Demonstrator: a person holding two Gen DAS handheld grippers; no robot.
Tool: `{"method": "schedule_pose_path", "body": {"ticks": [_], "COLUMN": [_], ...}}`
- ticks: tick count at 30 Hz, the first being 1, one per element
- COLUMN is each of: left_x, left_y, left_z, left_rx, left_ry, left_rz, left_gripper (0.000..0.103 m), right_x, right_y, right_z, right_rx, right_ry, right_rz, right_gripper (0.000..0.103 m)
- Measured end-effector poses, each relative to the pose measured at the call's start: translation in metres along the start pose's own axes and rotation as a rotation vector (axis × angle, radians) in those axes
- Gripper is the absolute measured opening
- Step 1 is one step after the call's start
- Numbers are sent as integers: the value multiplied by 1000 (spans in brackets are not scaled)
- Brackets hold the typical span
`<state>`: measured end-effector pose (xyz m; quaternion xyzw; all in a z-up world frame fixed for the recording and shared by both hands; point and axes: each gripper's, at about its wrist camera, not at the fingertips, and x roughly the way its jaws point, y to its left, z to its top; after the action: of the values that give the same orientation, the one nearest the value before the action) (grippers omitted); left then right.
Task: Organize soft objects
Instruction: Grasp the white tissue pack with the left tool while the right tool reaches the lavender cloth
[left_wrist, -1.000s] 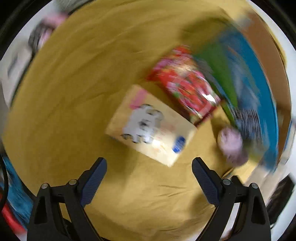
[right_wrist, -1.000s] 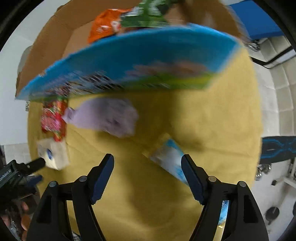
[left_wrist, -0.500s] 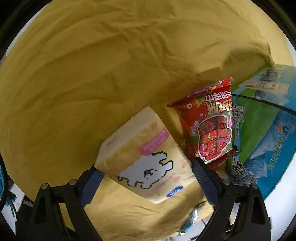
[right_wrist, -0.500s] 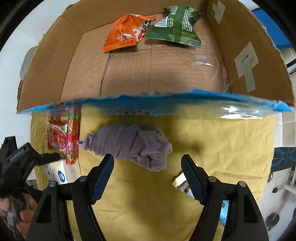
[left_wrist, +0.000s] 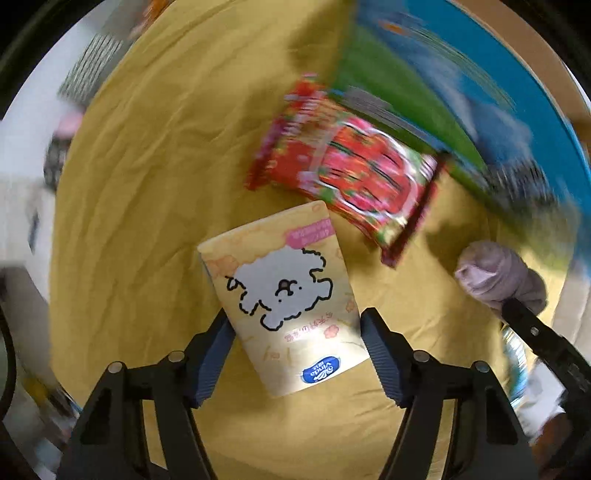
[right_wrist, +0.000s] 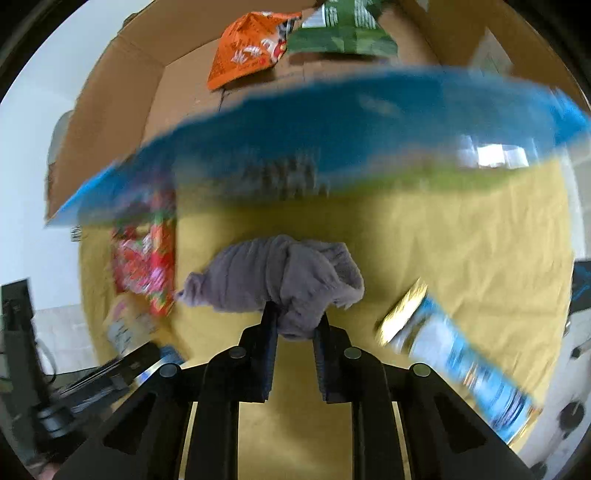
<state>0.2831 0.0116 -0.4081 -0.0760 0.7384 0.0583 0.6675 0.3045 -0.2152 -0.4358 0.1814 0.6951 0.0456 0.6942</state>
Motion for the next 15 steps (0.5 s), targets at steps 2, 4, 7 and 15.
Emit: {"method": "schedule_pose_path", "body": {"ticks": [2,4,7,15], "left_x": [1,3,8,40], "left_y": [-14,-21,-29,12], "left_z": [-6,-2,2,26], "left_rx": [66,95,63,-44], "left_ry": [-1,-6,7,50], "left_rz": [14,37,43,-42], "left_gripper": [68,68,68,64], "right_x": [-2,2,3,-3], "right_y": [0,3,10,48], "right_z": [-17,-31,-45,-32], "right_rx": [15,12,-32,-326], "right_ry": [57,140,175,70], "right_rz": [47,69,25,-158], "right_gripper": [19,21,39,54]}}
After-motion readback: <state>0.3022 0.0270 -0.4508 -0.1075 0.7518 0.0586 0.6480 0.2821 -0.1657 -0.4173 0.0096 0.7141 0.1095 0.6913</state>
